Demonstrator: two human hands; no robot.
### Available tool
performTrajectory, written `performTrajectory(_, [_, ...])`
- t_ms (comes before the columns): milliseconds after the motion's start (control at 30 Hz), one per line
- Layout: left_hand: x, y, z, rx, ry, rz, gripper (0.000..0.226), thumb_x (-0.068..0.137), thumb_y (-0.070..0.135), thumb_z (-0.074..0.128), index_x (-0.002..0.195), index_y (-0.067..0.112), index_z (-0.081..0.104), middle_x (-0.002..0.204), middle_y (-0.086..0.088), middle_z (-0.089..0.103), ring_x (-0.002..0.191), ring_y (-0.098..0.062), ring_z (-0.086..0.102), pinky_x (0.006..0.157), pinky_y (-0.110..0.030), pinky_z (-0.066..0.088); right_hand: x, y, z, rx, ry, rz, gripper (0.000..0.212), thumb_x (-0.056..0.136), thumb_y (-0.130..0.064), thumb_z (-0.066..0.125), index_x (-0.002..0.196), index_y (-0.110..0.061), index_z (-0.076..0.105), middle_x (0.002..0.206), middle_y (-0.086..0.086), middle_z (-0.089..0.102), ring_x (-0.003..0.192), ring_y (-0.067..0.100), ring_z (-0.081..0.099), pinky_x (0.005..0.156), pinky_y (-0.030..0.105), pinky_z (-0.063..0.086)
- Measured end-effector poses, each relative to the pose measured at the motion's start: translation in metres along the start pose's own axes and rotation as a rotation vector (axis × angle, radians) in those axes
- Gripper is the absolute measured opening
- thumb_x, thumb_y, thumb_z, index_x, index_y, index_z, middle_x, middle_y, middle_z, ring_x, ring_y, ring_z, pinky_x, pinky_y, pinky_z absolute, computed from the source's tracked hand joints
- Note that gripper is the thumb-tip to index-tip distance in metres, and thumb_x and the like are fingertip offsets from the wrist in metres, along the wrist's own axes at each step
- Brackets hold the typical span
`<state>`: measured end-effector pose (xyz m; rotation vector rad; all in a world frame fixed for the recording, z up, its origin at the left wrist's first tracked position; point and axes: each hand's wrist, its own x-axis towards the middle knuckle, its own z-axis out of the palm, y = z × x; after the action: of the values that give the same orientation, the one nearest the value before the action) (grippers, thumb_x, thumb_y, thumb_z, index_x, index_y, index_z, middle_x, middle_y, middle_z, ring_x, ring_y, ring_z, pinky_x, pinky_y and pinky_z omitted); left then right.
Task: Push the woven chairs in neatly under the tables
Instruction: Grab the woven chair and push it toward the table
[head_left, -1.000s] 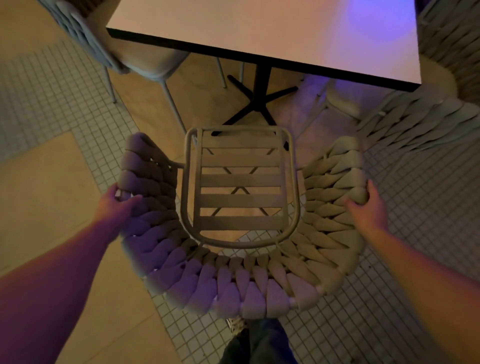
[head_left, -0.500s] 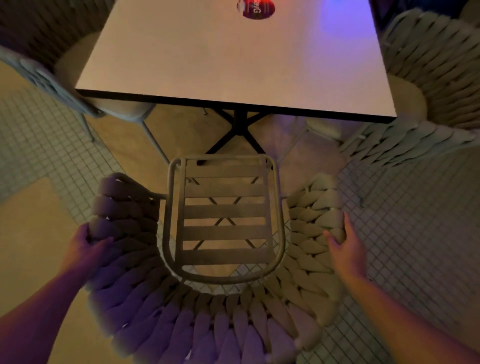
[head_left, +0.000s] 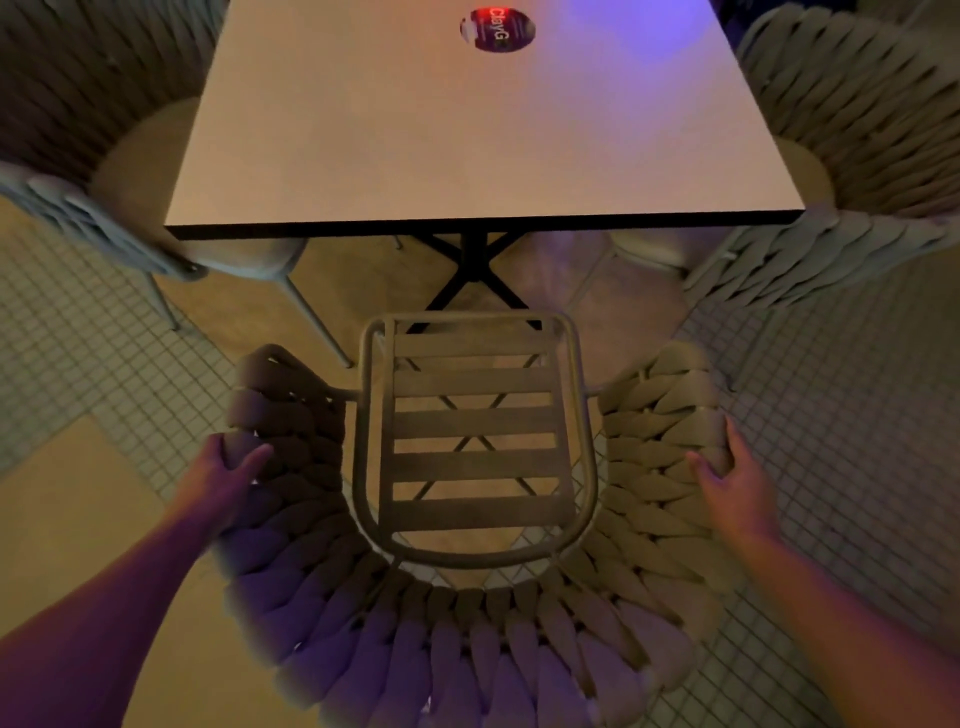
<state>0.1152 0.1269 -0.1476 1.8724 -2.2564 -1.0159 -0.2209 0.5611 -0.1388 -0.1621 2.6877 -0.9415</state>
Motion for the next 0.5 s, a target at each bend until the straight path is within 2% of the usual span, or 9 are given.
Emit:
performTrajectory(133, [0.006, 0.01, 0.002, -0.011, -0.016, 0.015, 0.044, 0.083, 0.046, 0.064, 0.11, 0.013, 0.052, 0.098, -0.017, 0.063, 0.087, -0.033, 0.059, 0.077, -0.045, 0.048, 0.012, 0.002, -0.002, -0.015, 0.014, 0.0, 0.071, 0.088, -0.035, 0.061, 0.149, -0.025, 0.025, 0.143, 0.007, 0.048, 0.124, 0.029, 0.051, 0.096, 0.038, 0.042])
performTrajectory(267, [0.014, 0.021, 0.006, 0.036, -0.025, 0.003, 0.054, 0.082, 0.054, 0.061, 0.116, 0.014, 0.05, 0.103, -0.015, 0.063, 0.092, -0.036, 0.061, 0.076, -0.043, 0.047, 0.027, -0.002, -0.007, -0.005, 0.006, -0.011, 0.071, 0.089, -0.035, 0.061, 0.149, -0.026, 0.024, 0.142, 0.007, 0.05, 0.121, 0.028, 0.052, 0.094, 0.037, 0.042])
performTrajectory(400, [0.02, 0.031, 0.008, 0.004, -0.021, -0.008, 0.053, 0.082, 0.053, 0.061, 0.119, 0.017, 0.049, 0.104, -0.014, 0.062, 0.088, -0.031, 0.058, 0.073, -0.039, 0.044, 0.04, -0.007, -0.007, -0.02, -0.011, -0.015, 0.071, 0.088, -0.037, 0.06, 0.149, -0.028, 0.024, 0.147, 0.004, 0.045, 0.126, 0.027, 0.049, 0.099, 0.042, 0.042])
performTrajectory(500, [0.021, 0.034, 0.008, -0.001, -0.016, -0.021, 0.05, 0.083, 0.051, 0.062, 0.117, 0.016, 0.05, 0.102, -0.013, 0.061, 0.088, -0.031, 0.058, 0.073, -0.04, 0.045, 0.045, -0.008, -0.005, -0.014, 0.002, -0.01, 0.071, 0.088, -0.036, 0.061, 0.149, -0.026, 0.024, 0.148, 0.005, 0.042, 0.129, 0.027, 0.046, 0.1, 0.04, 0.04])
